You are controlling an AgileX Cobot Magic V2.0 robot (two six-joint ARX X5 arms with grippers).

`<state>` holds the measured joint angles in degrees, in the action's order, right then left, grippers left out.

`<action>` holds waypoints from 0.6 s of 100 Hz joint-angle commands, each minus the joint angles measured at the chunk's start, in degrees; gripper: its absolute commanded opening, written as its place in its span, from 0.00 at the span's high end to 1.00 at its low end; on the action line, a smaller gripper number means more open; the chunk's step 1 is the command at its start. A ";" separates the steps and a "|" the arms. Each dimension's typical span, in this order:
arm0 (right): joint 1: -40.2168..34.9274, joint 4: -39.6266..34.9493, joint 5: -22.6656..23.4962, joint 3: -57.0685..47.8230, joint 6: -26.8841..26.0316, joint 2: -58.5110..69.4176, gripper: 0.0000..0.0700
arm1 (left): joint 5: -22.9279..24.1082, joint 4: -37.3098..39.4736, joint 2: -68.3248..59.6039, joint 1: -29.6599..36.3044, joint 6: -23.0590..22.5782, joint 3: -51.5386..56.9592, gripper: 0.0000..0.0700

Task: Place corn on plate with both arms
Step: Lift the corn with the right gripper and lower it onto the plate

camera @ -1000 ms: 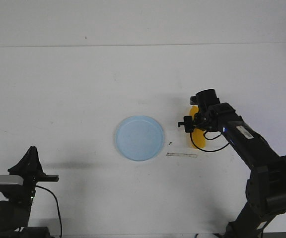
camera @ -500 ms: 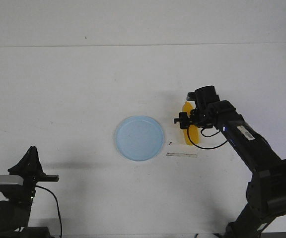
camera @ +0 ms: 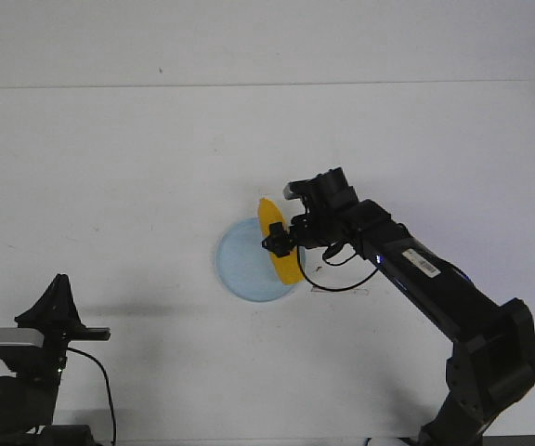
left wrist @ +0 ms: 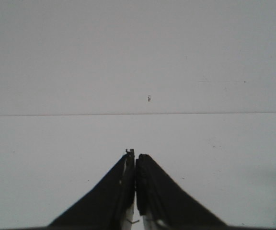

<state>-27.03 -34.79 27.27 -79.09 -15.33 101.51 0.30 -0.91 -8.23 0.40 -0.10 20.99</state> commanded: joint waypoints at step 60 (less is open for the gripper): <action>-6.05 2.95 -9.25 -0.83 -4.74 6.25 0.46 | 0.22 0.57 0.11 -0.07 -0.52 0.26 1.00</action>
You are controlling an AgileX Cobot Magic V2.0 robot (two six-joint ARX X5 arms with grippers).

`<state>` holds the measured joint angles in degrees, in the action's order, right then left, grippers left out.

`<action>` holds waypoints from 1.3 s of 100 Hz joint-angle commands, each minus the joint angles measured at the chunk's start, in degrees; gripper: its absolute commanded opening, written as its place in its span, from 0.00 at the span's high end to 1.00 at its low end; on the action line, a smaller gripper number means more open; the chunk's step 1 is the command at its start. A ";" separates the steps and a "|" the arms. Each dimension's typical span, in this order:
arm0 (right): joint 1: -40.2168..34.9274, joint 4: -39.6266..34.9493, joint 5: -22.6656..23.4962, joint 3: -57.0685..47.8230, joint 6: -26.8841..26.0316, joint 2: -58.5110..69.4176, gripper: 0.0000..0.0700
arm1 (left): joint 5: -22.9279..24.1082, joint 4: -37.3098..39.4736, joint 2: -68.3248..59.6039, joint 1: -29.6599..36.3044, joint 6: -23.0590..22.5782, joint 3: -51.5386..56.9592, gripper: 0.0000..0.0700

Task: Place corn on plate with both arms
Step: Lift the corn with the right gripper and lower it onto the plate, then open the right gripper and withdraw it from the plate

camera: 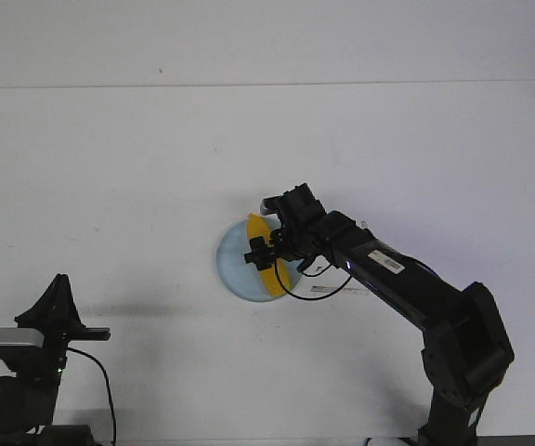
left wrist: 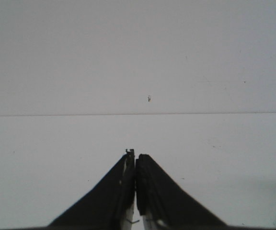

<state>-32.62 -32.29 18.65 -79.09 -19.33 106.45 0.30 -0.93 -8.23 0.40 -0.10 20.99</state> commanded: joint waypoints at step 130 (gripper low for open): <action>3.45 -2.29 -21.75 3.50 6.80 -15.04 0.95 | 0.22 0.59 0.11 -0.07 -0.52 0.26 1.00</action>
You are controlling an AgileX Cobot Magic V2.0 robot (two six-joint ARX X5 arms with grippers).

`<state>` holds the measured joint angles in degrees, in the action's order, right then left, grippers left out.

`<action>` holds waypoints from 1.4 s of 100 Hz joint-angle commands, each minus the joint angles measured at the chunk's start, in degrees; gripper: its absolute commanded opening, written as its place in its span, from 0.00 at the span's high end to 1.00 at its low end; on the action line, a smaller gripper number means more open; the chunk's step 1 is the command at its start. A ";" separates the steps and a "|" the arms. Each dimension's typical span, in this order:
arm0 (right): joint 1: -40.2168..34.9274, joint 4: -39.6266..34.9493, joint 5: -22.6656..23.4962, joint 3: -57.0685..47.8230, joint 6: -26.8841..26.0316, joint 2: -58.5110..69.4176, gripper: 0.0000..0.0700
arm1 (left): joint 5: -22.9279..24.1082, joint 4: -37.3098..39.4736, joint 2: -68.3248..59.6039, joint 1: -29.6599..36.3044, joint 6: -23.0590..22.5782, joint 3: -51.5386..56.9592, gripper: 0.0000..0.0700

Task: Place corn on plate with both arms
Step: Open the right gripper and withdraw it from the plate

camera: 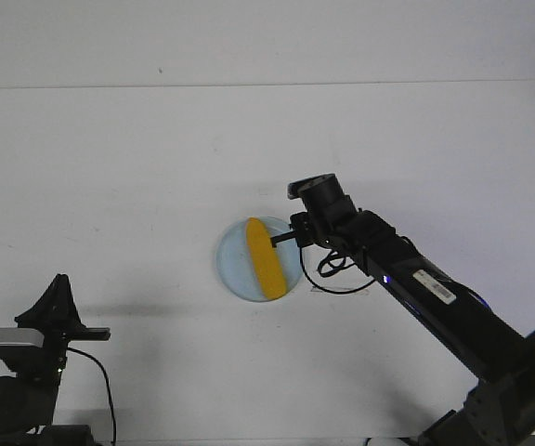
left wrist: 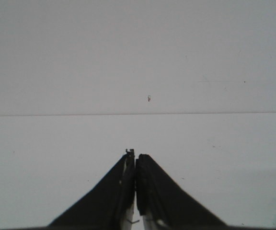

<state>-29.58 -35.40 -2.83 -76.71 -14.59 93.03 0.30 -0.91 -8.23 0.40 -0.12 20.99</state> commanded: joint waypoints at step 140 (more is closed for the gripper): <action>29.92 32.00 0.04 55.10 14.62 -81.42 0.98 | 0.22 0.57 0.11 -0.07 -0.50 0.26 1.00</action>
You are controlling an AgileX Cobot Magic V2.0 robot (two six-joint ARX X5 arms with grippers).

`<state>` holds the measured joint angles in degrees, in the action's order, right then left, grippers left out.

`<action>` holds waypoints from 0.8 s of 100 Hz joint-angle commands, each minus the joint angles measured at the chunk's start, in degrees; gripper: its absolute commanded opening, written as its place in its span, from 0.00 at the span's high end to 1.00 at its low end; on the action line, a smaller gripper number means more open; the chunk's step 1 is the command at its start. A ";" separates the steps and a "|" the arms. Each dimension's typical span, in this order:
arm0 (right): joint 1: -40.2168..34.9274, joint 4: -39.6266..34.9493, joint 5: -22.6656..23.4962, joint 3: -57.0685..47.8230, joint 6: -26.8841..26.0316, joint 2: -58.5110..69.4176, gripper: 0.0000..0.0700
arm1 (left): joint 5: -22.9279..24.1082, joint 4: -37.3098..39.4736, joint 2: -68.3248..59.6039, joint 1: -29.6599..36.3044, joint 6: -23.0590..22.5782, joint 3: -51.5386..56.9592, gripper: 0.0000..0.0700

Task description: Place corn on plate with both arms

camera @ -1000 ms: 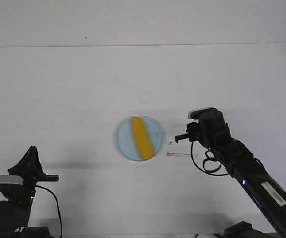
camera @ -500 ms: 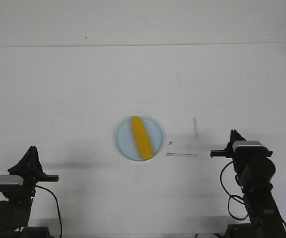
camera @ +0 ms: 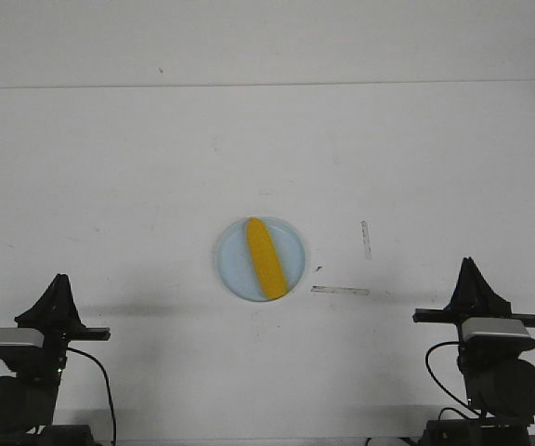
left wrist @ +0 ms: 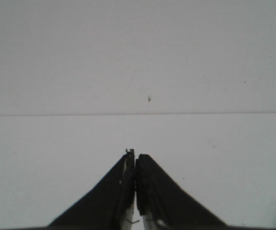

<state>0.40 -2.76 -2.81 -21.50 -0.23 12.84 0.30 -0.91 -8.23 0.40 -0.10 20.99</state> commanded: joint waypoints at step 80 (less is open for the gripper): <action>-0.07 -1.51 -0.22 -0.13 0.28 -4.55 0.97 | 0.22 0.57 0.11 -0.07 -0.52 0.26 1.00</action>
<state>0.40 -4.86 -3.01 -21.50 -0.21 8.43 0.30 -0.93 -8.23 0.40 -0.10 20.99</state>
